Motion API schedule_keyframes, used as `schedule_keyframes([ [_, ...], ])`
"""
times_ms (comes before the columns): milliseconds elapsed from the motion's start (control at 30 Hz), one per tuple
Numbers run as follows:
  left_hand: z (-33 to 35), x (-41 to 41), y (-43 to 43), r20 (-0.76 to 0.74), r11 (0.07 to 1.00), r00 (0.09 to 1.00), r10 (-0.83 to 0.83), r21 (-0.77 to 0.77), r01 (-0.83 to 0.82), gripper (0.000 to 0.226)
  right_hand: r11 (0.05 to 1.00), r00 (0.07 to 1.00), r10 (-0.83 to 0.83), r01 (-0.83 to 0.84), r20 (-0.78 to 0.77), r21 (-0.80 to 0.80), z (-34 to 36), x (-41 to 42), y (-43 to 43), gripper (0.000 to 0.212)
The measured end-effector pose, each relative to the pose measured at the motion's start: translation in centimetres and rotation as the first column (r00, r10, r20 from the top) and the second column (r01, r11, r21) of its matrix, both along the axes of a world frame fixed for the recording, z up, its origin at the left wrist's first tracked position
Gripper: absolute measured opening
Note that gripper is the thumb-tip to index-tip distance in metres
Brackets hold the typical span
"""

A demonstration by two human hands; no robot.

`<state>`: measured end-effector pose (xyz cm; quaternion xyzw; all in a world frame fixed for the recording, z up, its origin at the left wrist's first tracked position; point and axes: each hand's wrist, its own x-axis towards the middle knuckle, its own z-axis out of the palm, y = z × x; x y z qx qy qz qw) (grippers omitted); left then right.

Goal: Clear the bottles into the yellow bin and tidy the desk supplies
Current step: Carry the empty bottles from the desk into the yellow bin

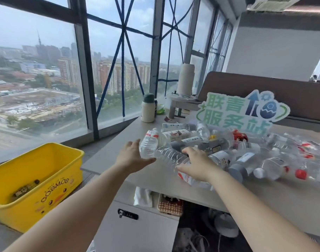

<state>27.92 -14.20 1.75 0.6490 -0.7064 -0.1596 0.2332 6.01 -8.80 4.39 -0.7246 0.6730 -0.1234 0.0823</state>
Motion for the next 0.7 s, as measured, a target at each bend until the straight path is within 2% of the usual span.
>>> schedule_keyframes([
  [100, -0.9, -0.8, -0.5, 0.000, 0.998, 0.998, 0.061, 0.006, -0.061, 0.103, 1.000, 0.998, 0.000, 0.000, -0.066, 0.005, -0.4, -0.1, -0.5, 0.069],
  [267, -2.5, -1.3, 0.0, -0.054, 0.993, 0.993, 0.108, -0.042, -0.111, 0.084, 1.000, 0.998, -0.005, 0.004, -0.070, -0.017, -0.6, 0.4, -1.1, 0.065],
  [400, -2.0, 0.1, 0.7, -0.121, 0.985, 0.983, 0.138, -0.089, -0.149, 0.081, 0.998, 1.000, 0.015, -0.013, 0.025, -0.066, -0.2, 1.3, -1.2, 0.065],
  [533, -0.3, 3.8, 2.2, -0.179, 0.964, 0.966, 0.185, -0.160, -0.215, 0.081, 0.978, 0.986, 0.097, -0.069, 0.135, -0.196, 1.1, 4.2, -1.5, 0.066],
  [700, 2.4, 10.3, 5.5, -0.177, 0.922, 0.963, 0.205, -0.296, -0.251, 0.080, 0.928, 0.919, 0.258, -0.149, 0.300, -0.342, 2.8, 11.2, -1.9, 0.077],
])
